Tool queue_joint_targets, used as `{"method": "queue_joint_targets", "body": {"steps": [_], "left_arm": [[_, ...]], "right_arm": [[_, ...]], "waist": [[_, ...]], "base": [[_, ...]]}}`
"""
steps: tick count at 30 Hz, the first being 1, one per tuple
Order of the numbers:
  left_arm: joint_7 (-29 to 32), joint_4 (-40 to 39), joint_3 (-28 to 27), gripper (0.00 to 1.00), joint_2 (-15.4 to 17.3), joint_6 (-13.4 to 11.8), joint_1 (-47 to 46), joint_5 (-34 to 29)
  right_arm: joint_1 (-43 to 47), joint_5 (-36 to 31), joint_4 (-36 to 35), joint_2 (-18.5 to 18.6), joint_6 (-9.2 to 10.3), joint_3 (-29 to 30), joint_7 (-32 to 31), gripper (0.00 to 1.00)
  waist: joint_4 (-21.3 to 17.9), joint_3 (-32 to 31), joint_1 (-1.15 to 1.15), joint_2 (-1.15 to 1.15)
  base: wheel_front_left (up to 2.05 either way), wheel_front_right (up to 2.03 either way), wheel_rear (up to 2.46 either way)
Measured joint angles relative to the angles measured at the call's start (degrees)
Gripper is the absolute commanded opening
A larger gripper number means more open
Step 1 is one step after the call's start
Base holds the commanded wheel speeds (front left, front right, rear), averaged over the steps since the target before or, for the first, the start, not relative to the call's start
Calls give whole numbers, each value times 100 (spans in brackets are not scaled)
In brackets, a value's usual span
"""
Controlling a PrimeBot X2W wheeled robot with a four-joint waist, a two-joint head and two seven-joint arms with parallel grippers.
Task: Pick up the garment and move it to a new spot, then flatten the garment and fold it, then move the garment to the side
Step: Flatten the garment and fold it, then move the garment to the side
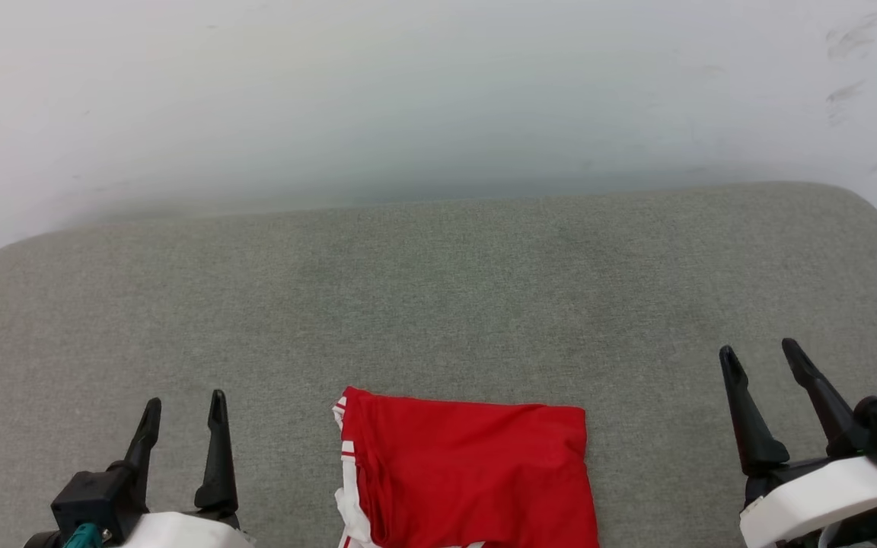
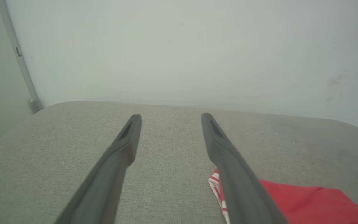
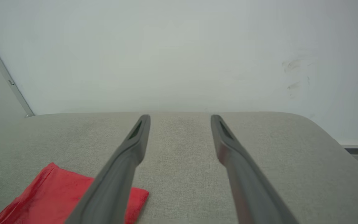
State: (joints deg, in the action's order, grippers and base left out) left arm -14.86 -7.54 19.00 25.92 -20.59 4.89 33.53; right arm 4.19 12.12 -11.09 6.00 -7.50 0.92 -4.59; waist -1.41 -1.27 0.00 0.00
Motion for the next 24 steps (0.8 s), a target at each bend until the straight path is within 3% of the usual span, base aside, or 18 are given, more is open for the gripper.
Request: {"method": "queue_joint_targets", "body": {"steps": [15,20,24], "left_arm": [[-5,288,-53,100,-252,240,36,-26],[-21,309,-114,100,-405,327,-92,-113],[-21,294,-208,100,-515,398,-158,-182]], "right_arm": [[74,297,-69,-99,0,207,-316,100],[158,1291,201,-210,0,889,-939,100],[141,2302,705,-98,1,1141,-2131,100]], "waist": [[101,51,0,0],[292,73,0,0],[442,194,0,0]], "base": [[0,0,0],[0,0,0],[0,0,0]]}}
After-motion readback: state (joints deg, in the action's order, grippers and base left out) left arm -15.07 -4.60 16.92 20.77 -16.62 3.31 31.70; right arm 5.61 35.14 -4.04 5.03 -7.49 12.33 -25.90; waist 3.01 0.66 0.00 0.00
